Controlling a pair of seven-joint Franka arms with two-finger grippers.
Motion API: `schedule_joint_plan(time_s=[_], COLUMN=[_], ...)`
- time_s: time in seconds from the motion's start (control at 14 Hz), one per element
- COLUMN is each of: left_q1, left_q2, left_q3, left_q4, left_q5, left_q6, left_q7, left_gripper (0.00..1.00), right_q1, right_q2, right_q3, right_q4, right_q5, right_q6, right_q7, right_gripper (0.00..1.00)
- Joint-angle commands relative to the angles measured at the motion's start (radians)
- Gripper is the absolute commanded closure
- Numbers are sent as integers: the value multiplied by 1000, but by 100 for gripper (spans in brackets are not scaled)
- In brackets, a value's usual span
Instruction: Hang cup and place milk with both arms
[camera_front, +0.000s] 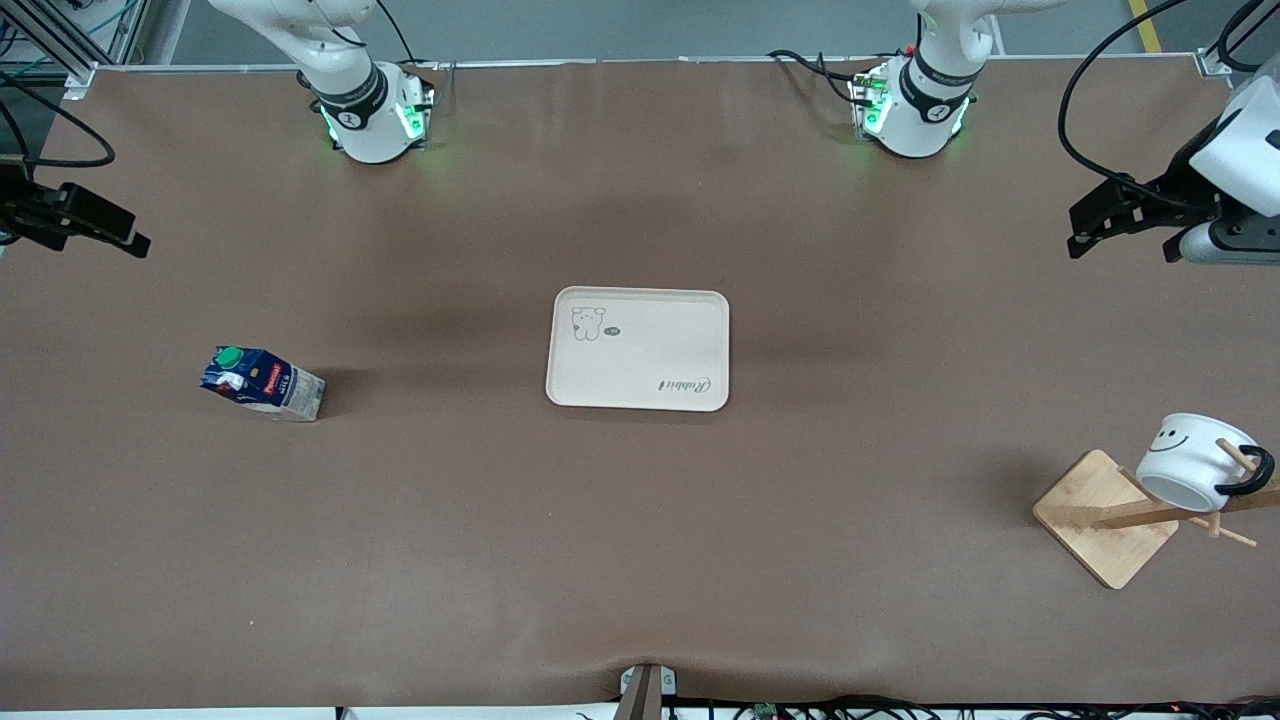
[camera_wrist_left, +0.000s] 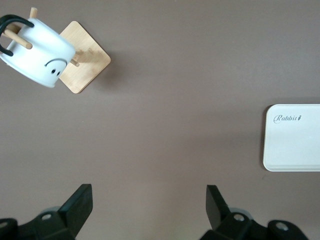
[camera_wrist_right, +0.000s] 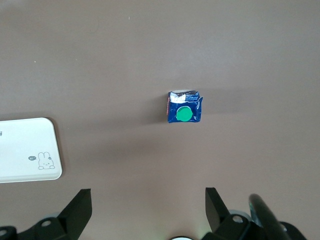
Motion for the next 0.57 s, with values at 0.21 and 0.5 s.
schedule_joint_plan(time_s=[0.21, 0.5], left_q1=[-2, -2], left_q2=[9, 11], left_q3=[1, 1], left_q4=[27, 27], left_q5=[-10, -10], left_q6=[-27, -27], left_q7=[-9, -9], left_gripper=[0, 0], right_q1=[26, 31], right_q2=[12, 21], right_q3=[2, 2], right_q4=[17, 17], right_q5=[-37, -37], right_q6=[-19, -8], right_q7=[23, 25], right_gripper=[0, 0])
